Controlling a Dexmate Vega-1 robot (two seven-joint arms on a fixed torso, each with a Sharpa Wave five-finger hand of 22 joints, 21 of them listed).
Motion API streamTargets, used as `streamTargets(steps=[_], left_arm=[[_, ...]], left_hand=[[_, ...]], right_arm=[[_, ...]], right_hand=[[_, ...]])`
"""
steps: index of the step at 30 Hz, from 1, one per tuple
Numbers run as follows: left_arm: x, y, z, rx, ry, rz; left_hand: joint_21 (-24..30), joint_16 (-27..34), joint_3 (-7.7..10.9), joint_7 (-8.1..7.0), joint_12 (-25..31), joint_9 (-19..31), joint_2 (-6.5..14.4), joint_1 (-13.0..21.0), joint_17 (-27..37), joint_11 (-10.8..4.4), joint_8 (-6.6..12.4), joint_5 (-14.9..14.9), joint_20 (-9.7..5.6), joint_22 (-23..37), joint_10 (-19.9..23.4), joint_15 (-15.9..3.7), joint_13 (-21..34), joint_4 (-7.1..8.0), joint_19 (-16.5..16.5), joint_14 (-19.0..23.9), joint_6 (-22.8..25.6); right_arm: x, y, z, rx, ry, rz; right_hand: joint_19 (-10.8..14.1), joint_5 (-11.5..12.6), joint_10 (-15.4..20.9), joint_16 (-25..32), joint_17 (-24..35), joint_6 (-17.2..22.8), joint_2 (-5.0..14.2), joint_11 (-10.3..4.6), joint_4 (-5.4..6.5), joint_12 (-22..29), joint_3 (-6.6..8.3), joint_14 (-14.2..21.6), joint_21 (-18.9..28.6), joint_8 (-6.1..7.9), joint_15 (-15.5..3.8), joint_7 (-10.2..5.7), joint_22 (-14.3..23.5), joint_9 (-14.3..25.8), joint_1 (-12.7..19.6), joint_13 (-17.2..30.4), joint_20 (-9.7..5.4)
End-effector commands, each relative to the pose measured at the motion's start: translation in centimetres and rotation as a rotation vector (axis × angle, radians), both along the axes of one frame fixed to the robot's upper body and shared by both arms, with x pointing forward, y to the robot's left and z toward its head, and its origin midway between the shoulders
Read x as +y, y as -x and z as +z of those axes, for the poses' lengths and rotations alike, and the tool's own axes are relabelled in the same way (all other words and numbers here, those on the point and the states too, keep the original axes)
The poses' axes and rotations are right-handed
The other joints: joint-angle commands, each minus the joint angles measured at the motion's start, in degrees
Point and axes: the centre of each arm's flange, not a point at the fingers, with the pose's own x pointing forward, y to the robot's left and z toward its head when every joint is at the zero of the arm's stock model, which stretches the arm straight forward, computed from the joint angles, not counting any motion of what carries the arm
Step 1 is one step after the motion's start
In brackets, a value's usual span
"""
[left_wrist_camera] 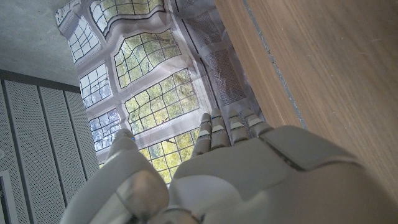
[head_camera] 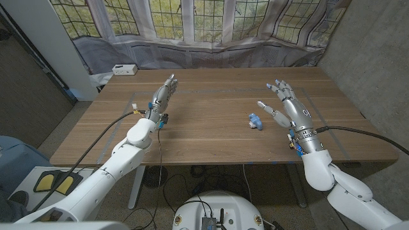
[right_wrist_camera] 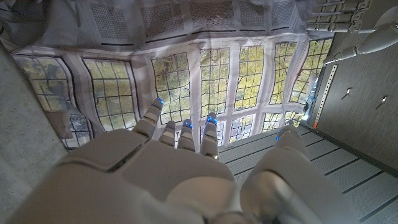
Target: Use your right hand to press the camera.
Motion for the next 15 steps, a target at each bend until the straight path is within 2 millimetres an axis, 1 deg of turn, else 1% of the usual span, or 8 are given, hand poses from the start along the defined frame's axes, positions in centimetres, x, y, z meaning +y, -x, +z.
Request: streamTargets(steps=[1,2,3,5,8,10,13,15], left_arm=[[0.12,0.08,-0.25,0.005,0.001,0.000],[0.12,0.06,-0.24,0.005,0.001,0.000],[0.12,0.05,-0.23,0.005,0.000,0.000],[0.10,0.00,-0.23,0.006,-0.001,-0.001],[0.04,-0.06,-0.28,0.009,-0.001,-0.002],[-0.05,-0.13,-0.32,0.010,-0.002,-0.003],[-0.18,-0.20,-0.35,0.012,-0.003,-0.004],[-0.28,-0.22,-0.36,0.013,-0.004,-0.005]], left_hand=[[0.0,-0.1,0.53,0.03,-0.2,0.1,0.2,0.7,0.1,-0.19,-0.17,0.0,0.75,0.3,0.6,-0.05,0.2,-0.15,-0.1,0.2,0.5],[0.0,-0.1,0.54,0.05,-0.2,0.1,0.3,0.7,0.1,-0.19,-0.17,0.0,0.77,0.3,0.6,-0.03,0.2,-0.16,-0.1,0.3,0.6],[0.0,-0.1,0.56,0.02,-0.2,0.1,0.3,0.7,0.1,-0.12,-0.18,-0.1,0.82,0.3,0.6,-0.04,0.2,-0.16,-0.1,0.2,0.6],[-0.1,-0.1,0.59,0.05,-0.3,0.1,0.3,0.7,0.1,-0.29,-0.20,-0.1,0.79,0.3,0.6,0.00,0.2,-0.17,-0.1,0.2,0.6],[-0.1,-0.1,0.63,0.03,-0.3,0.1,0.3,0.8,0.1,0.01,-0.24,-0.1,0.79,0.3,0.6,0.02,0.2,-0.18,-0.2,0.3,0.6],[-0.1,-0.1,0.66,0.02,-0.3,0.1,0.4,0.8,0.1,0.12,-0.25,-0.1,0.80,0.3,0.7,0.00,0.2,-0.19,-0.2,0.2,0.6],[-0.1,-0.1,0.68,-0.02,-0.4,0.1,0.4,0.8,0.1,0.09,-0.25,-0.1,0.81,0.3,0.6,0.01,0.2,-0.19,-0.2,0.3,0.7],[-0.1,-0.1,0.70,0.03,-0.4,0.1,0.4,0.8,0.1,-0.02,-0.25,-0.1,0.84,0.3,0.6,0.00,0.2,-0.20,-0.2,0.2,0.7]], right_arm=[[0.71,0.15,0.74,0.034,0.083,-0.057],[0.76,0.15,0.81,0.037,0.087,-0.060],[0.81,0.16,0.86,0.039,0.093,-0.064],[0.90,0.20,0.98,0.047,0.107,-0.079],[1.02,0.26,1.16,0.060,0.129,-0.095],[1.07,0.31,1.29,0.065,0.144,-0.109],[1.09,0.32,1.46,0.071,0.160,-0.123],[1.03,0.29,1.59,0.071,0.169,-0.128]], right_hand=[[-4.6,0.2,-3.1,-0.3,0.1,1.0,0.82,-0.30,-0.02,-0.3,0.02,-4.2,-0.1,-0.07,-0.33,-0.34,0.1,0.1,-0.1,0.2,0.64],[-6.0,0.2,-4.0,-0.3,0.1,1.1,0.95,-0.59,0.06,-0.4,0.01,-5.1,-0.2,-0.13,-0.44,-0.42,0.1,0.1,-0.2,0.2,0.61],[-7.2,0.1,-4.6,-0.1,0.2,1.3,1.05,-0.52,0.13,-0.3,-0.01,-5.7,-0.2,-0.14,-0.46,-0.46,0.1,0.1,-0.4,0.2,1.25],[-9.4,0.0,-5.7,-0.1,0.2,1.7,1.22,-0.68,0.22,-0.3,-0.02,-7.0,-0.2,-0.10,-0.48,-0.51,0.2,0.1,-0.5,0.2,1.35],[-13.0,0.0,-8.1,-0.1,0.2,2.8,1.47,-1.25,0.36,-0.3,-0.06,-9.7,-0.1,0.03,-0.51,-0.86,0.3,0.1,-0.9,0.2,1.10],[-14.6,-0.1,-9.1,-0.1,0.3,3.0,1.57,-1.40,0.45,-0.3,-0.09,-10.8,-0.1,-0.01,-0.69,-1.07,0.3,0.1,-1.1,0.2,0.85],[-16.4,-0.1,-10.6,-0.1,0.3,3.4,1.71,-1.55,0.58,-0.4,-0.12,-12.1,0.0,-0.02,-0.78,-1.37,0.3,0.1,-1.4,0.2,0.71],[-16.9,-0.1,-11.4,-0.1,0.3,3.7,1.76,-1.68,0.62,-0.4,-0.13,-12.9,0.2,0.03,-0.68,-1.51,0.3,0.1,-1.5,0.2,0.60]])
